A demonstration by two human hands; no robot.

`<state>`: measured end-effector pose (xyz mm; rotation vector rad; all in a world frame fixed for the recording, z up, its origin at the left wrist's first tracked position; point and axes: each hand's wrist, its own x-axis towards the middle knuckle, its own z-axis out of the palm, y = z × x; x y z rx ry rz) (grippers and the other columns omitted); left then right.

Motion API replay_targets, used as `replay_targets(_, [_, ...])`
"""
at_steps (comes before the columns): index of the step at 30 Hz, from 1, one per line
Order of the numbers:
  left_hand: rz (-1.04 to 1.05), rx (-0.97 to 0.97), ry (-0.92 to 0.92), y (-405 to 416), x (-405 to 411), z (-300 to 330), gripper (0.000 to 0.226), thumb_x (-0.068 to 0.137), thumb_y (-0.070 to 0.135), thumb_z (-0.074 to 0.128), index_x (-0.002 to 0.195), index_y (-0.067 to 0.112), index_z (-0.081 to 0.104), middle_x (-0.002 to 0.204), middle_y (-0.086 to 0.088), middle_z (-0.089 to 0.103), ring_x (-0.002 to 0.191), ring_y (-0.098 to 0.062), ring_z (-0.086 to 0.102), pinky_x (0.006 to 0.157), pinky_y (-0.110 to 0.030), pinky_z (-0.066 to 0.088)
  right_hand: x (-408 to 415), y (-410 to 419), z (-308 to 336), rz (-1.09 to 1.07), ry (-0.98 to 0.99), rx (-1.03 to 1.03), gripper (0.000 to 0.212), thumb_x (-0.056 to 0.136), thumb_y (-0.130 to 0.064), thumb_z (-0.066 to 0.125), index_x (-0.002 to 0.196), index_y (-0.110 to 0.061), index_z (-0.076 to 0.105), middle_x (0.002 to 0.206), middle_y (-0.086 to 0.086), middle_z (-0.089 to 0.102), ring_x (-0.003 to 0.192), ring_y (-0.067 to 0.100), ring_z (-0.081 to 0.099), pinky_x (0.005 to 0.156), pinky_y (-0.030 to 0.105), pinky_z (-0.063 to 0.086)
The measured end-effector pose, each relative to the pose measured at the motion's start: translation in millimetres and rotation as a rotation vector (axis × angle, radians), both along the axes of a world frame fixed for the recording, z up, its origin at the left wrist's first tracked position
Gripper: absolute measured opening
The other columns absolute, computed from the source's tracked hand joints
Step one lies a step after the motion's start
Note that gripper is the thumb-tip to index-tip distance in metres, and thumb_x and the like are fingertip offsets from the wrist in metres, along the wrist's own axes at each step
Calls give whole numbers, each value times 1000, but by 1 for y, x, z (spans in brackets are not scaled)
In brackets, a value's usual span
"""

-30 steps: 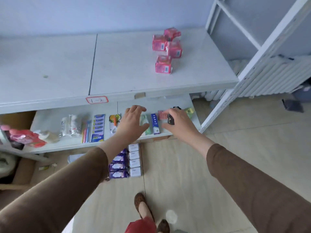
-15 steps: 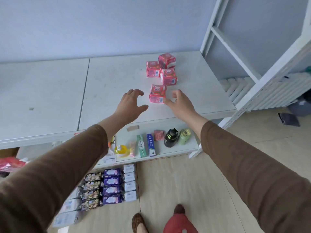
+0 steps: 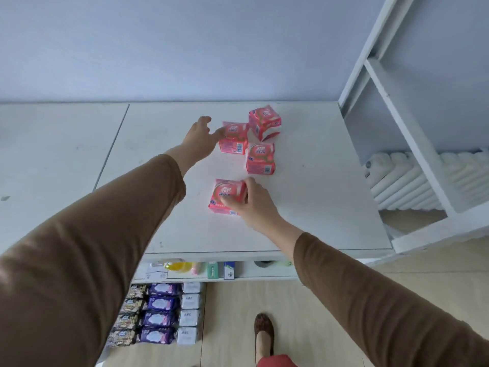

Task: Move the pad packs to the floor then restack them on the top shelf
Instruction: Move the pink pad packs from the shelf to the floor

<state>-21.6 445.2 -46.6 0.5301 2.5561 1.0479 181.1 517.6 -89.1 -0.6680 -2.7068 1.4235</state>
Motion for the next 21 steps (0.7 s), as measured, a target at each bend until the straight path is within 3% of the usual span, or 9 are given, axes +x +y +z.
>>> replay_targets(5, [-59,-96,-83,33,-27,-16,70,96,55,50,152,18,30,150,-15,35,129,-33,45,101,-43,41,1,12,-4,117,56,-43,53,83,-48,76,114,-13,52,109,9,65,101,29,60,90,46,49])
replay_targets(7, [-114,-93,-135,34,-28,-23,65,93,53,57,143,15,39,141,-15,45,119,-30,52,96,-42,45,3,13,-7,124,62,-66,54,82,-49,76,115,-16,50,109,8,65,101,30,60,88,45,50])
replay_targets(10, [-149,-2,-256,26,-25,-27,62,86,46,70,128,14,38,121,-13,61,105,-26,62,91,-42,52,5,12,-12,114,86,-115,53,80,-45,79,115,-18,49,109,8,63,100,28,60,85,41,51])
replay_targets(13, [-67,143,-284,11,-14,-21,63,83,32,77,126,12,35,122,-14,57,107,-28,64,88,-47,57,8,8,-9,61,119,-219,50,81,-38,81,113,-19,48,111,8,59,97,23,60,83,36,51])
replay_targets(17, [9,318,-235,-31,15,-7,75,78,22,83,136,15,35,119,-9,53,107,-25,64,86,-43,59,20,-4,7,-15,176,-339,44,87,-32,76,118,-18,50,114,12,57,99,27,63,80,42,56])
replay_targets(21, [-79,299,-214,-95,55,7,60,80,26,81,130,14,49,122,-9,61,106,-23,65,89,-39,57,51,-34,25,-25,200,-418,42,94,-32,68,130,-17,52,126,16,52,103,32,66,74,49,62])
